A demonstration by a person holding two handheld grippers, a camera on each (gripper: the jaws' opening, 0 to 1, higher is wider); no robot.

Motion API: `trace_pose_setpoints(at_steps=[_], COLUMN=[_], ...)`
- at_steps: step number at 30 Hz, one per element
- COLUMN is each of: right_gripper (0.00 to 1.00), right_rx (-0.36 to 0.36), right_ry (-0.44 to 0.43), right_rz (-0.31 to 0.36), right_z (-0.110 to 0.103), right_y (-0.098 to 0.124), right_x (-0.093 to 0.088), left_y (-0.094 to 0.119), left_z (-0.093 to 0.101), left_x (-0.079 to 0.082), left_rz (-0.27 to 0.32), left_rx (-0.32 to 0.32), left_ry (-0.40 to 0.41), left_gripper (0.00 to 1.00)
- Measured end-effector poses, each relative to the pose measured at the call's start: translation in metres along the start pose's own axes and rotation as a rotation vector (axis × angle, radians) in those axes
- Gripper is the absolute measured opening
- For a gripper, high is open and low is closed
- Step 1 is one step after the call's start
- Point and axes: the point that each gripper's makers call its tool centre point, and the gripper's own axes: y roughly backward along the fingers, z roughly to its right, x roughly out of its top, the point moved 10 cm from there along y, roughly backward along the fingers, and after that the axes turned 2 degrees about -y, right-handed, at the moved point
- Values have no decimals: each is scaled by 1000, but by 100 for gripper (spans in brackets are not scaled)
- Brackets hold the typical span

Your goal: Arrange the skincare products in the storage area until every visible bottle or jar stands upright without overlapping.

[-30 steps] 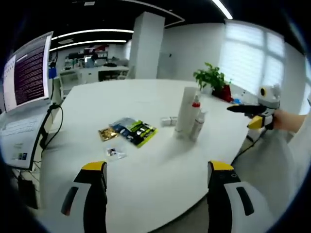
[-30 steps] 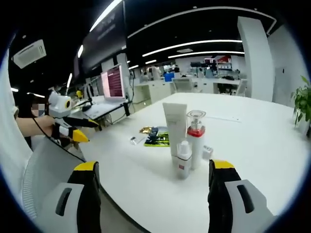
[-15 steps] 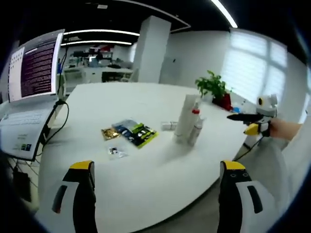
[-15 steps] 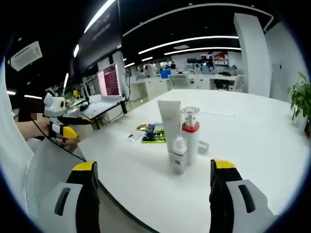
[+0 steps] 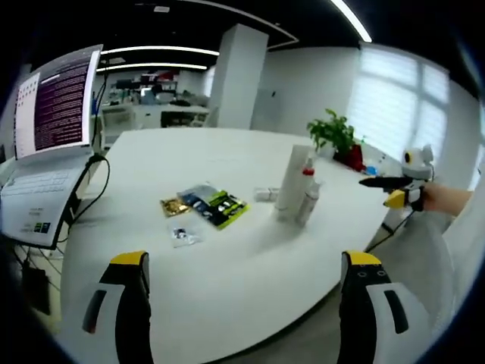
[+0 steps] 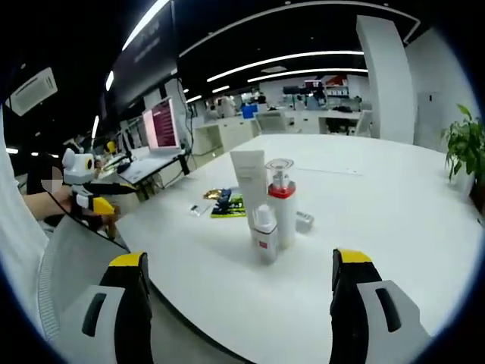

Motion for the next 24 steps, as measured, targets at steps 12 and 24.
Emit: trace_pose_setpoints(at_steps=[12,24], right_gripper=[100,96], right_rx=[-51,-74], right_ry=[159,308], right_rz=[-150,-249], right_z=[38,85], right_y=[-13,-54], right_x=[13,43], left_y=[0,-6], left_z=[-6,-3], left_x=[-2,-1], left_rz=[-10,-32], left_rx=[1,-16], left_ry=[-4,25], left_gripper=[95,92])
